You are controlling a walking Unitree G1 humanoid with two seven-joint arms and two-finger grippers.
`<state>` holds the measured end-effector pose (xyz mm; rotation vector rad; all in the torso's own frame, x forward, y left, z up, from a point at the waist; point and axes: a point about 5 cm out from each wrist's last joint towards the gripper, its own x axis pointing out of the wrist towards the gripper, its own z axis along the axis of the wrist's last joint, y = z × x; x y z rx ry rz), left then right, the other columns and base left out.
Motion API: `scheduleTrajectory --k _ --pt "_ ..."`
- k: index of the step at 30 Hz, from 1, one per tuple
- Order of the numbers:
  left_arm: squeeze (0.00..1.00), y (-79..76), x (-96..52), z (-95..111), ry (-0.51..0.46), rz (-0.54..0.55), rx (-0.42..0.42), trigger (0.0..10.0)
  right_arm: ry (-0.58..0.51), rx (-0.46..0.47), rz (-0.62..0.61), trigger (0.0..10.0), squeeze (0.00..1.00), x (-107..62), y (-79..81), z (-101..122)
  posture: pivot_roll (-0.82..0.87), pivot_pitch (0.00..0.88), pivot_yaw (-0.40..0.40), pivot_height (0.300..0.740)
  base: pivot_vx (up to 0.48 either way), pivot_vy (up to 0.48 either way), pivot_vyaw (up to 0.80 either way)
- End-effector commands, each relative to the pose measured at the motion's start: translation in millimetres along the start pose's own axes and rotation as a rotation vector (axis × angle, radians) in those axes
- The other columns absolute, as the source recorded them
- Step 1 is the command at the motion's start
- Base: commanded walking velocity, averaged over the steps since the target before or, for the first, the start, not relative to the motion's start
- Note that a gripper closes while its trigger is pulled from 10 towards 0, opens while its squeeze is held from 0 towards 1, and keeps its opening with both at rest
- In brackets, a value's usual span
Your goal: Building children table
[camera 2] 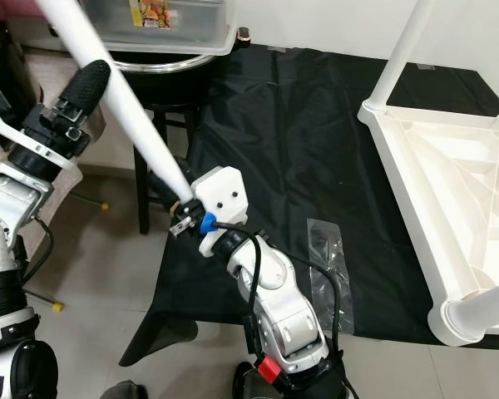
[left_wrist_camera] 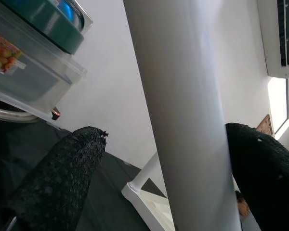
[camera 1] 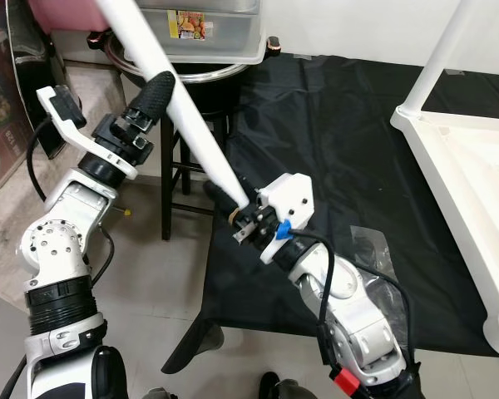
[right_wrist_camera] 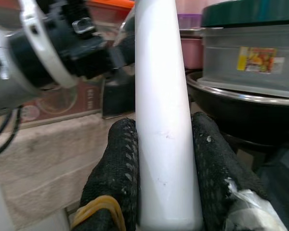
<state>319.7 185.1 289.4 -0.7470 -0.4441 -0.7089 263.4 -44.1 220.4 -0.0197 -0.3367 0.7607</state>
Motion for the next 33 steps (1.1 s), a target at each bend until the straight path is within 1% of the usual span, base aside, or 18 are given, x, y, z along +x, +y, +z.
scheduleTrajectory --k 1,9,12,15,16,17,19,20,21,23,26,33 --pt "0.0 -1.5 -2.6 -0.5 0.004 -0.011 0.006 10.0 -0.018 0.011 0.012 0.0 0.0 -1.9 1.4 4.4 0.09 0.175 -0.078 0.74 0.0 0.0 0.0" --pt "0.0 -1.1 -1.7 -0.2 0.012 -0.017 0.01 10.0 -0.002 0.026 0.055 0.0 0.0 -3.3 6.8 2.1 0.09 0.176 -0.078 0.74 0.0 0.0 0.0" --pt "0.0 -1.2 -3.4 -1.2 0.058 -0.038 0.01 10.0 0.021 0.029 0.099 0.0 0.0 -7.2 10.4 0.0 0.09 0.177 -0.079 0.74 0.0 0.0 0.0" --pt "0.0 -1.3 -4.1 -1.4 0.073 -0.045 0.011 10.0 0.024 0.022 0.107 0.0 0.0 -7.9 10.4 0.0 0.09 0.177 -0.079 0.74 0.0 0.0 0.0" --pt "0.0 -0.9 -5.2 -1.9 0.094 -0.049 0.02 10.0 0.026 0.024 0.107 0.0 0.0 -8.4 9.8 0.0 0.09 0.177 -0.079 0.74 0.0 0.0 0.0" --pt "0.0 -0.4 -6.5 -2.4 0.107 -0.051 0.022 3.5 0.027 0.022 0.108 0.0 0.0 -8.8 9.6 0.0 0.09 0.178 -0.079 0.74 0.0 0.0 0.0" --pt "0.0 -0.4 -6.5 -2.4 0.107 -0.051 0.022 3.5 0.027 0.022 0.108 0.0 0.0 -8.8 9.6 0.0 0.09 0.178 -0.079 0.74 0.0 0.0 0.0" --pt "0.0 -0.1 -9.2 -3.3 0.133 -0.065 0.019 0.0 0.029 0.022 0.11 0.0 0.0 -9.3 9.3 -0.2 0.09 0.178 -0.08 0.74 0.0 0.0 0.0" --pt "0.0 -0.1 -9.2 -3.3 0.133 -0.065 0.019 0.0 0.029 0.022 0.11 0.0 0.0 -9.3 9.3 -0.2 0.09 0.178 -0.08 0.74 0.0 0.0 0.0" --pt "0.0 -0.2 -12.5 -3.8 0.164 -0.092 0.017 0.0 0.033 0.021 0.126 0.0 0.0 -10.2 10.3 -1.0 0.09 0.178 -0.079 0.74 0.0 0.0 0.0" --pt "0.0 -0.2 -13.7 -3.6 0.172 -0.104 0.012 0.0 0.036 0.02 0.131 0.0 0.0 -10.7 10.7 -1.3 0.09 0.178 -0.079 0.74 0.0 0.0 0.0" --pt "0.0 3.9 -14.6 -3.1 0.183 -0.087 0.026 0.0 0.043 0.012 0.142 0.0 0.0 -13.4 11.4 -1.9 0.09 0.179 -0.08 0.74 0.0 0.0 0.0"
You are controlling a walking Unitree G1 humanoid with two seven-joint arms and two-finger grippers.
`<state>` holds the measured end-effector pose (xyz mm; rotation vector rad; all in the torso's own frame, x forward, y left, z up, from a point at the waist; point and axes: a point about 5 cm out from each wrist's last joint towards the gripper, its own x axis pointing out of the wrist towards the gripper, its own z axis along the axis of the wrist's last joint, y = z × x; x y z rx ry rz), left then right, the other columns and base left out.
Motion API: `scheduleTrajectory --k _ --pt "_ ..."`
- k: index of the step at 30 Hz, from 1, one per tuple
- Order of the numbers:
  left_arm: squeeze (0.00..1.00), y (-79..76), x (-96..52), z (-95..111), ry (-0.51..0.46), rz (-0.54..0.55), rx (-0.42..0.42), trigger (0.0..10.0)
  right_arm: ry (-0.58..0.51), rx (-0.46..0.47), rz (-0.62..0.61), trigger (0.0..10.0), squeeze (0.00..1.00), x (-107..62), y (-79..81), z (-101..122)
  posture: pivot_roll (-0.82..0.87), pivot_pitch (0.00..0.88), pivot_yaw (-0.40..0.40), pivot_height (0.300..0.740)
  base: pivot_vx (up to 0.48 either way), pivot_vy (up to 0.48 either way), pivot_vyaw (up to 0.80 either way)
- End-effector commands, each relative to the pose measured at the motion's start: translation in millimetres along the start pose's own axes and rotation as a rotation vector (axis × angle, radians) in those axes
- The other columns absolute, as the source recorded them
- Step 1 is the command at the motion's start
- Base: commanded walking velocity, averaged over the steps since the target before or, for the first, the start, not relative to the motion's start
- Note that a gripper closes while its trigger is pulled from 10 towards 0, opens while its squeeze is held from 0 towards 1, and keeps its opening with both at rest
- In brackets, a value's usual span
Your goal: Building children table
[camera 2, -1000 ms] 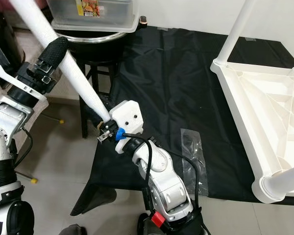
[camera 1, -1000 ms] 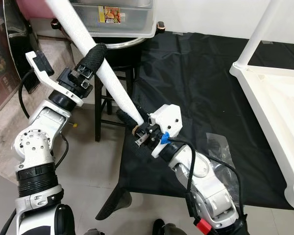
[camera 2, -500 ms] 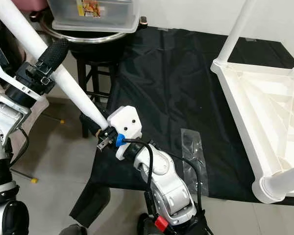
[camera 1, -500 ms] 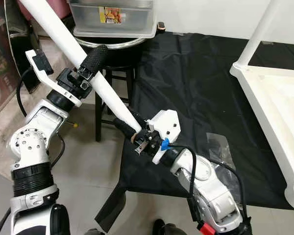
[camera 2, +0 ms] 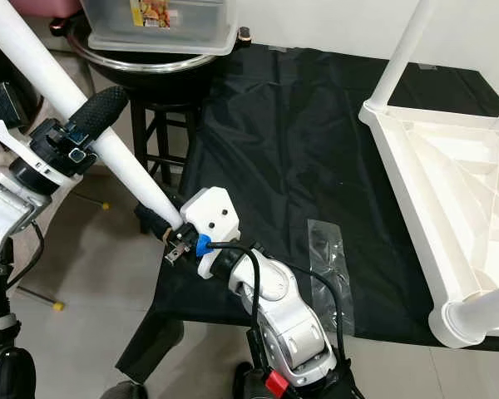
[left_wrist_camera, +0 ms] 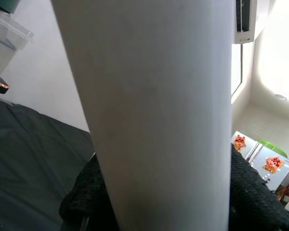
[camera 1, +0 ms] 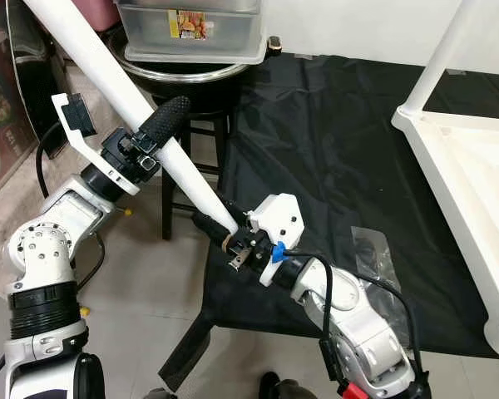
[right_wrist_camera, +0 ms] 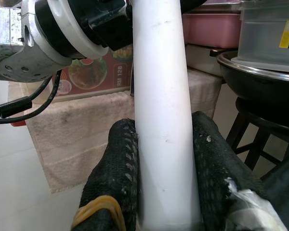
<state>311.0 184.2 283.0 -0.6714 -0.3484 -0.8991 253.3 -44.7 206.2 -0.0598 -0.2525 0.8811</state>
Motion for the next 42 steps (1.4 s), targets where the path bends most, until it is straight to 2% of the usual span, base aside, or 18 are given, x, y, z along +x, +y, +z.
scheduleTrajectory --k 1,2,3,6,7,21,22,25,26,27,28,29,31,32,35,38,39,42 --pt "0.0 7.4 -6.3 0.1 0.025 0.06 0.037 0.0 -0.037 -0.005 0.017 0.0 0.0 -2.5 3.2 7.9 0.09 0.18 -0.081 0.74 0.0 0.0 0.0" --pt "0.0 7.4 -6.3 0.1 0.025 0.06 0.037 0.0 -0.037 -0.005 0.017 0.0 0.0 -2.5 3.2 7.9 0.09 0.18 -0.081 0.74 0.0 0.0 0.0" --pt "0.0 7.3 -6.4 -0.3 0.029 0.06 0.043 0.0 -0.027 -0.013 0.003 10.0 0.0 -1.8 1.8 7.0 0.09 0.178 -0.08 0.74 0.0 0.0 0.0" --pt "0.0 6.8 -6.2 -0.8 0.034 0.056 0.047 0.0 -0.015 -0.028 -0.017 10.0 0.0 -0.9 -0.4 5.9 0.1 0.177 -0.081 0.74 0.0 0.0 0.0" --pt "0.0 6.7 -6.4 -1.0 0.037 0.057 0.053 0.0 -0.016 -0.033 -0.018 10.0 1.0 -0.9 -0.8 5.9 0.1 0.176 -0.081 0.74 0.0 0.0 0.0" --pt "0.0 12.8 -11.9 5.3 0.028 0.114 0.103 0.0 -0.032 -0.019 0.021 10.0 1.0 -7.1 3.9 7.7 0.09 0.16 -0.081 0.74 0.0 0.0 0.0" --pt "0.0 15.1 -13.4 7.9 0.031 0.135 0.129 0.0 -0.024 -0.017 0.005 10.0 0.76 -9.6 2.6 7.0 0.09 0.153 -0.079 0.74 0.0 0.0 0.0" --pt "0.0 15.9 -14.0 8.6 0.033 0.143 0.138 0.0 -0.022 -0.017 -0.001 10.0 0.76 -10.3 2.2 6.8 0.09 0.153 -0.079 0.74 0.0 0.0 0.0" --pt "0.0 17.5 -15.1 9.9 0.045 0.166 0.176 0.0 -0.02 -0.007 -0.022 10.0 0.0 -11.4 0.6 7.0 0.09 0.15 -0.077 0.74 0.0 0.0 0.0" --pt "0.0 20.4 -17.2 11.0 0.074 0.212 0.249 0.0 -0.024 -0.004 -0.069 10.0 0.0 -13.3 -3.1 8.2 0.09 0.142 -0.075 0.74 0.0 0.0 0.0" --pt "0.0 20.4 -17.2 11.0 0.074 0.212 0.249 0.0 -0.024 -0.004 -0.069 10.0 0.0 -13.3 -3.1 8.2 0.09 0.142 -0.075 0.74 0.0 0.0 0.0" --pt "0.0 23.2 -21.0 11.3 0.117 0.274 0.35 3.6 -0.026 -0.002 -0.119 10.0 0.0 -15.9 -7.0 9.0 0.09 0.138 -0.076 0.74 0.0 0.0 0.0" --pt "0.0 23.2 -21.0 11.3 0.117 0.274 0.35 3.6 -0.026 -0.002 -0.119 10.0 0.0 -15.9 -7.0 9.0 0.09 0.138 -0.076 0.74 0.0 0.0 0.0" --pt "0.0 23.8 -26.9 10.1 0.158 0.329 0.448 10.0 -0.026 0.011 -0.17 10.0 0.0 -19.2 -10.3 9.0 0.1 0.132 -0.076 0.74 0.0 0.0 0.0" --pt "0.0 19.9 -38.9 4.6 0.2 0.405 0.567 10.0 -0.027 0.017 -0.257 10.0 0.0 -24.4 -16.4 8.4 0.11 0.121 -0.079 0.74 0.0 0.0 0.0" --pt "0.0 16.1 -44.3 0.6 0.204 0.439 0.594 10.0 -0.026 0.018 -0.292 10.0 0.0 -26.0 -19.5 7.8 0.11 0.117 -0.079 0.74 0.0 0.0 0.0" --pt "0.0 9.8 -53.0 -7.0 0.201 0.509 0.629 10.0 -0.035 0.012 -0.338 10.0 0.0 -28.0 -24.8 7.9 0.11 0.115 -0.079 0.74 0.0 0.0 0.0" --pt "0.0 -0.7 -60.2 -22.7 0.228 0.564 0.69 10.0 -0.03 -0.01 -0.367 10.0 0.0 -29.2 -30.3 7.2 0.11 0.115 -0.082 0.74 0.0 0.0 0.23"
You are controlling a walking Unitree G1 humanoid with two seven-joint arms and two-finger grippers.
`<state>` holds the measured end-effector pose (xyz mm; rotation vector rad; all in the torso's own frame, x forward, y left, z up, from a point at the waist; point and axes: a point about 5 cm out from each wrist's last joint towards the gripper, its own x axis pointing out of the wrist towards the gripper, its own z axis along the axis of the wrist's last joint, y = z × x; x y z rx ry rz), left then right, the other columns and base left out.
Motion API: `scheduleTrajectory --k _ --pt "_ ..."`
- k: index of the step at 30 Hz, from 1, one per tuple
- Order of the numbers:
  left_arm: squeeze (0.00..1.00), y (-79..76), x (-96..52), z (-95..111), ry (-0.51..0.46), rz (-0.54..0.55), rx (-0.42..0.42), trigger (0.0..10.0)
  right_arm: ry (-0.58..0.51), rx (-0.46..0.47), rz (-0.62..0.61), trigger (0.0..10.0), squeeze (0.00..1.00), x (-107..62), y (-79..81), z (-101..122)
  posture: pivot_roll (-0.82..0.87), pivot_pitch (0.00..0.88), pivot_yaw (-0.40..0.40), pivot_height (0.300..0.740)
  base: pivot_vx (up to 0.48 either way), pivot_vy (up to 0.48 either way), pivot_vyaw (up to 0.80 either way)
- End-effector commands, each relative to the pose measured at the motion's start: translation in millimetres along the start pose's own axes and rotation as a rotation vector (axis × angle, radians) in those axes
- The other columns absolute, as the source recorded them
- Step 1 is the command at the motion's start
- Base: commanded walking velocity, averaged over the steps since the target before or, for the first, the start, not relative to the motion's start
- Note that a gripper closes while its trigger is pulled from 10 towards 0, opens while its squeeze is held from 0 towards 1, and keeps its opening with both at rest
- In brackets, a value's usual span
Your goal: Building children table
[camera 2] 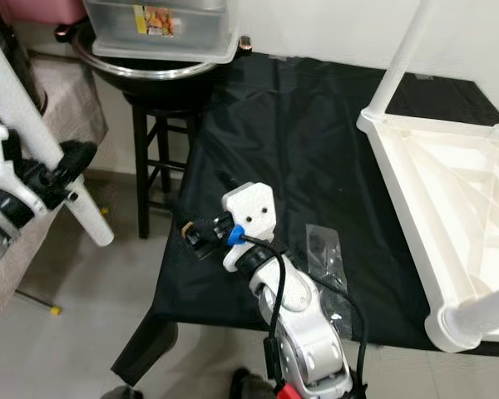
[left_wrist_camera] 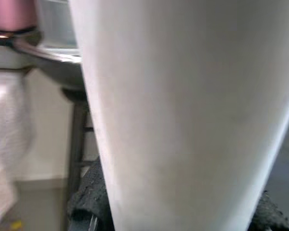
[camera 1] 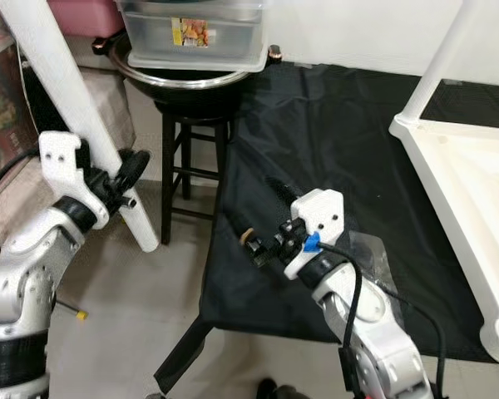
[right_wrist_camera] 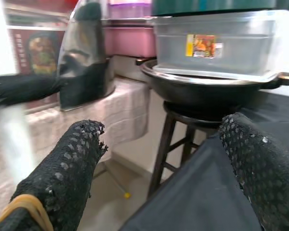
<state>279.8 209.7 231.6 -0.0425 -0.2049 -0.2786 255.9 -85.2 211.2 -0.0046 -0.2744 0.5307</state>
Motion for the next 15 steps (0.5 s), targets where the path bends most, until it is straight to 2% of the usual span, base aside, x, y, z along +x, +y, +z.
scheduleTrajectory --k 1,2,4,10,12,15 --pt "0.0 -10.9 -5.7 0.5 -0.009 0.013 0.048 10.0 -0.009 -0.018 -0.022 10.0 0.0 0.5 -3.4 0.7 0.11 0.114 -0.082 0.74 0.0 0.0 0.68" --pt "0.0 -10.9 -5.7 0.5 -0.009 0.013 0.048 10.0 -0.009 -0.018 -0.022 10.0 0.0 0.5 -3.4 0.7 0.11 0.114 -0.082 0.74 0.0 0.0 0.68" --pt "0.0 -20.7 -11.3 -5.6 0.003 0.042 0.044 10.0 0.0 -0.02 -0.035 10.0 0.0 0.9 -6.1 -0.8 0.12 0.112 -0.086 0.74 0.0 0.0 0.8" --pt "0.0 -44.0 -26.7 -17.6 0.048 -0.008 0.149 10.0 0.03 -0.031 -0.064 10.0 0.0 -2.8 -8.8 -6.8 0.11 0.1 -0.09 0.74 0.0 0.0 0.8" --pt "0.0 -54.1 -35.5 -25.8 0.078 -0.001 0.144 10.0 0.058 -0.032 -0.082 10.0 0.0 -6.7 -10.5 -13.0 0.11 0.091 -0.093 0.74 0.0 0.0 0.8" --pt "0.0 -59.3 -39.4 -30.5 0.094 0.009 0.143 10.0 0.072 -0.035 -0.088 10.0 0.0 -8.3 -11.5 -16.7 0.11 0.09 -0.094 0.74 0.0 0.0 0.8"
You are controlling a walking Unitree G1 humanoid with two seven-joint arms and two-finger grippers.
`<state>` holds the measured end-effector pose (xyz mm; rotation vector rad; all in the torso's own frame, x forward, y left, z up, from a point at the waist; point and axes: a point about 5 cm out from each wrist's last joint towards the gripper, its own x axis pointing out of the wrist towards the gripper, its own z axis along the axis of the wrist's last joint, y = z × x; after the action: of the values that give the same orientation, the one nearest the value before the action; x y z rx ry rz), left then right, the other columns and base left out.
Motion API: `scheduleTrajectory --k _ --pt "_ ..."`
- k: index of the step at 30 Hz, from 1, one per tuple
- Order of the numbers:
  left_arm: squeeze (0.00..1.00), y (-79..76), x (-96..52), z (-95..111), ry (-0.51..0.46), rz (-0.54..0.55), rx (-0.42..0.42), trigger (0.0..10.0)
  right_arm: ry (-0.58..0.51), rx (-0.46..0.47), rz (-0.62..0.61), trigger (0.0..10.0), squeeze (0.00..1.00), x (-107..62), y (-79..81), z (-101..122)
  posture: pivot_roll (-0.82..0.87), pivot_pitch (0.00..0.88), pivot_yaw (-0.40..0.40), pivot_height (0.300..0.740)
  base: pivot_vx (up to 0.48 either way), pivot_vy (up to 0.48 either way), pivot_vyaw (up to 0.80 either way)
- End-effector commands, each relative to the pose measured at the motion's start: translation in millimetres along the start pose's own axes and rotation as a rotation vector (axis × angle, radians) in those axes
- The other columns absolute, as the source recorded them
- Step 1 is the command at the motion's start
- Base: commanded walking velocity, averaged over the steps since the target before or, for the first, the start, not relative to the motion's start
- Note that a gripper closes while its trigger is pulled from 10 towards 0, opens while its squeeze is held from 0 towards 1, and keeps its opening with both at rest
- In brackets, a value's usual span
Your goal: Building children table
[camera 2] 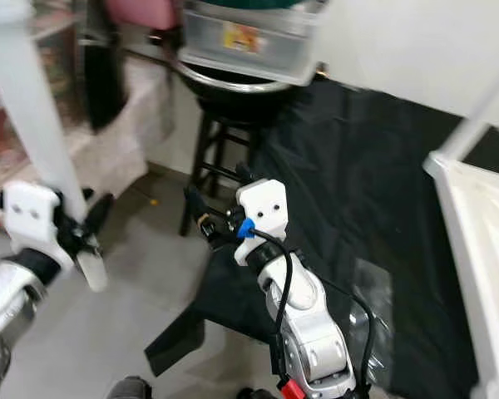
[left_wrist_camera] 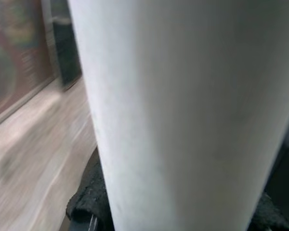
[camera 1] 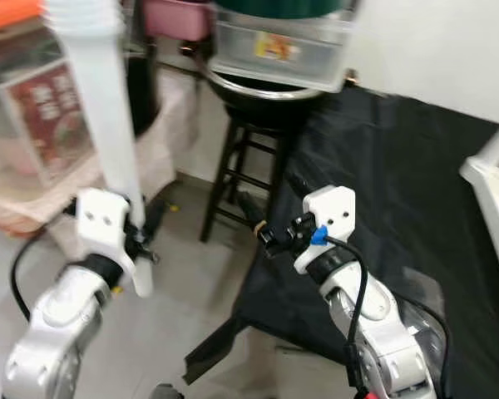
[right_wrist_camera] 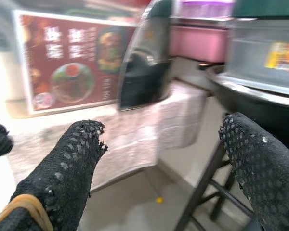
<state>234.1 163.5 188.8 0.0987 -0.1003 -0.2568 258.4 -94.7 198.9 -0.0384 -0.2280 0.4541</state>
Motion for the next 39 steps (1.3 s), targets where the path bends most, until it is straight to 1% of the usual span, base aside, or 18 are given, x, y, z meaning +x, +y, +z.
scheduleTrajectory --k 1,3,5,6,8,9,13,14,16,20,25,29,30,33,35,39 --pt "0.0 -6.4 -2.8 3.6 -0.02 -0.001 0.032 10.0 0.029 -0.008 -0.018 10.0 0.0 -3.8 -2.3 -8.3 0.11 0.083 -0.092 0.74 0.0 0.0 0.8" --pt "0.0 -13.2 -6.7 0.2 -0.013 0.017 0.06 10.0 0.047 -0.01 -0.023 10.0 0.0 -6.8 -1.2 -14.0 0.11 0.077 -0.096 0.74 0.0 0.0 0.8" --pt "0.0 -15.3 -8.1 -1.1 -0.012 0.029 0.071 10.0 0.055 -0.01 -0.024 10.0 0.0 -8.0 -0.8 -16.3 0.11 0.077 -0.096 0.74 0.0 0.0 0.8" --pt "0.0 -17.6 -8.4 -2.6 -0.008 0.04 0.061 10.0 0.062 -0.006 -0.021 10.0 0.0 -8.2 -0.6 -18.5 0.11 0.068 -0.1 0.74 0.0 0.0 0.8" --pt "0.0 -19.7 -9.4 -3.3 -0.006 0.038 0.07 10.0 0.065 -0.007 -0.023 10.0 0.0 -8.5 -0.6 -19.4 0.11 0.068 -0.1 0.74 0.0 0.0 0.8" --pt "0.0 -20.9 -10.2 -5.3 0.005 0.044 0.039 10.0 0.069 -0.008 -0.021 10.0 0.0 -7.8 -0.5 -20.0 0.11 0.059 -0.099 0.74 0.0 0.0 0.8" --pt "0.0 -25.8 -13.3 -9.7 0.02 0.039 0.047 10.0 0.077 0.0 -0.027 10.0 0.0 -6.5 -1.3 -22.5 0.11 0.049 -0.101 0.74 0.0 0.0 0.8" --pt "0.0 -31.9 -16.8 -16.8 0.044 0.04 0.059 10.0 0.085 0.009 -0.037 10.0 0.0 -4.5 -2.4 -25.5 0.11 0.036 -0.1 0.74 0.0 0.0 0.0" --pt "0.0 -31.9 -16.8 -16.8 0.044 0.04 0.059 10.0 0.085 0.009 -0.037 10.0 0.0 -4.5 -2.4 -25.5 0.11 0.036 -0.1 0.74 0.0 0.0 0.0" --pt "0.0 -40.4 -20.4 -27.0 0.076 0.055 0.052 10.0 0.097 0.031 -0.057 10.0 0.0 -4.1 -4.3 -30.8 0.11 0.022 -0.102 0.74 0.0 0.0 0.0" --pt "0.0 -42.5 -20.2 -29.6 0.081 0.057 0.052 10.0 0.102 0.034 -0.058 10.0 0.0 -5.2 -4.2 -32.6 0.11 0.016 -0.099 0.74 -0.144 0.0 0.0" --pt "0.0 -43.5 -20.3 -33.6 0.092 0.052 0.049 10.0 0.116 0.012 -0.055 10.0 0.0 -11.8 -1.2 -36.2 0.1 0.009 -0.097 0.74 -0.277 0.0 0.0" --pt "0.0 -43.5 -20.6 -34.2 0.094 0.053 0.046 10.0 0.119 0.019 -0.048 10.0 0.0 -14.0 0.7 -37.4 0.1 0.006 -0.096 0.74 -0.281 0.0 0.0" --pt "0.0 -43.5 -20.7 -35.0 0.093 0.055 0.049 10.0 0.129 0.021 -0.036 10.0 0.0 -18.3 6.3 -41.8 0.1 0.0 -0.096 0.74 -0.29 0.0 0.8" --pt "0.0 -43.5 -20.7 -35.0 0.093 0.055 0.049 10.0 0.129 0.021 -0.036 10.0 0.0 -18.3 6.3 -41.8 0.1 0.0 -0.096 0.74 -0.292 0.0 0.8" --pt "0.0 -42.7 -21.4 -35.9 0.086 0.069 0.06 10.0 0.153 0.026 -0.033 10.0 0.0 -21.0 12.2 -48.5 0.1 0.0 -0.096 0.74 -0.298 0.0 0.8"
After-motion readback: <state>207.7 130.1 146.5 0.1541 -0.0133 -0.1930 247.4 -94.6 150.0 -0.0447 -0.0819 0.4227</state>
